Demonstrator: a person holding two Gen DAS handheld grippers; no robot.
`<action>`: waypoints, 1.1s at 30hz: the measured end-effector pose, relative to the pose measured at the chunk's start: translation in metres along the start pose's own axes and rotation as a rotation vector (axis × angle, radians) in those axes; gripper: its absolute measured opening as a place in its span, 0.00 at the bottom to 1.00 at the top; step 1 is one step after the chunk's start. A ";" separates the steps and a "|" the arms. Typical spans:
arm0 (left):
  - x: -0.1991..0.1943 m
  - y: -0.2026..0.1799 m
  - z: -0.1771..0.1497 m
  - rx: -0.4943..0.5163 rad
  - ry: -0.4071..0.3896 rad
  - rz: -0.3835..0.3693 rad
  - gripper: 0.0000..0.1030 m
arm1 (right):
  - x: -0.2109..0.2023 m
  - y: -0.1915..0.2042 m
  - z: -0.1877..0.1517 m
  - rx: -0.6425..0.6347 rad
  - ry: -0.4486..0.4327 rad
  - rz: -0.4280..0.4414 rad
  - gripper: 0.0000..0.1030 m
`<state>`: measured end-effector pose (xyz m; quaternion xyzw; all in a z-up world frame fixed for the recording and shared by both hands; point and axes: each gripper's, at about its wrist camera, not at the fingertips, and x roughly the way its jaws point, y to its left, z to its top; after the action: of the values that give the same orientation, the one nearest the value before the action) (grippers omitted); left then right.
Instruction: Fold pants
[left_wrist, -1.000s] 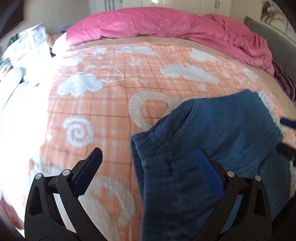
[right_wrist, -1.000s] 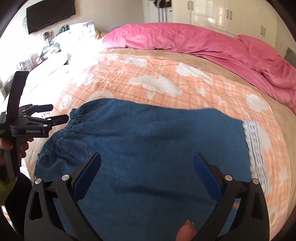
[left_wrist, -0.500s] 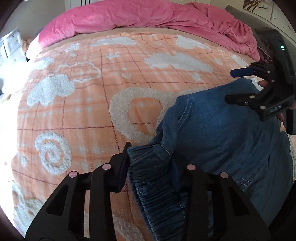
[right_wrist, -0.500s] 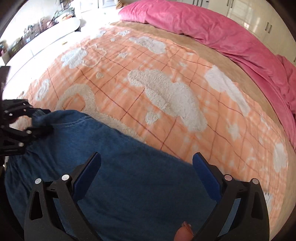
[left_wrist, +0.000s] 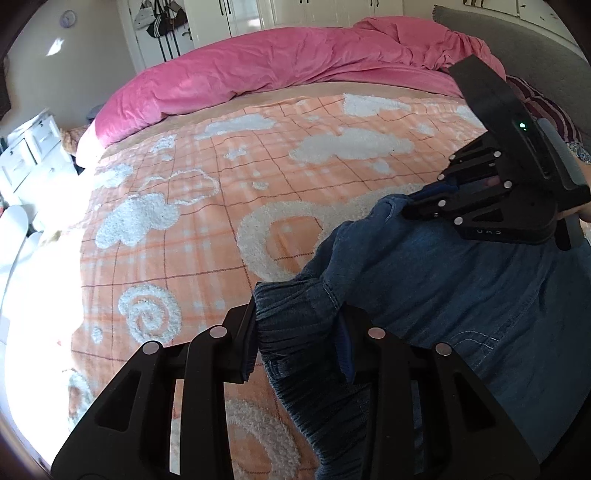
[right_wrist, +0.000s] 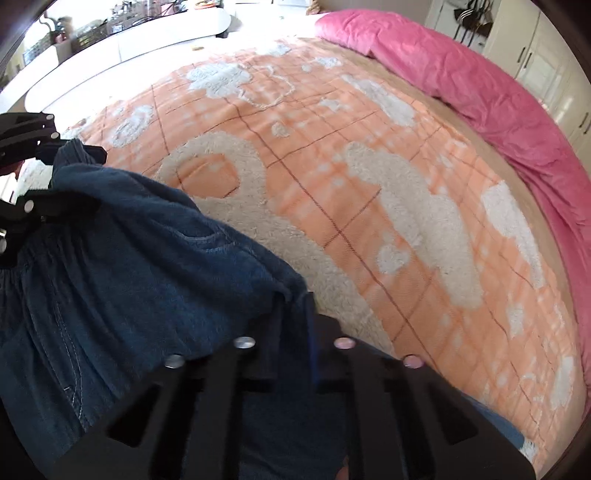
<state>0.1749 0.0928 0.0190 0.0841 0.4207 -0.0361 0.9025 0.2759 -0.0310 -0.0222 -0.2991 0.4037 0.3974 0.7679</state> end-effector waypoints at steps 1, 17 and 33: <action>-0.001 0.001 0.000 -0.007 -0.001 -0.001 0.26 | -0.009 0.000 -0.003 0.019 -0.026 -0.016 0.05; -0.081 -0.046 -0.024 0.140 -0.128 0.086 0.26 | -0.161 0.050 -0.085 0.284 -0.279 -0.040 0.05; -0.075 -0.029 -0.089 0.019 0.159 0.014 0.29 | -0.147 0.171 -0.156 0.222 -0.180 0.097 0.05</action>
<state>0.0559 0.0797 0.0169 0.0981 0.4901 -0.0271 0.8657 0.0177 -0.1201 0.0025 -0.1555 0.3885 0.4122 0.8093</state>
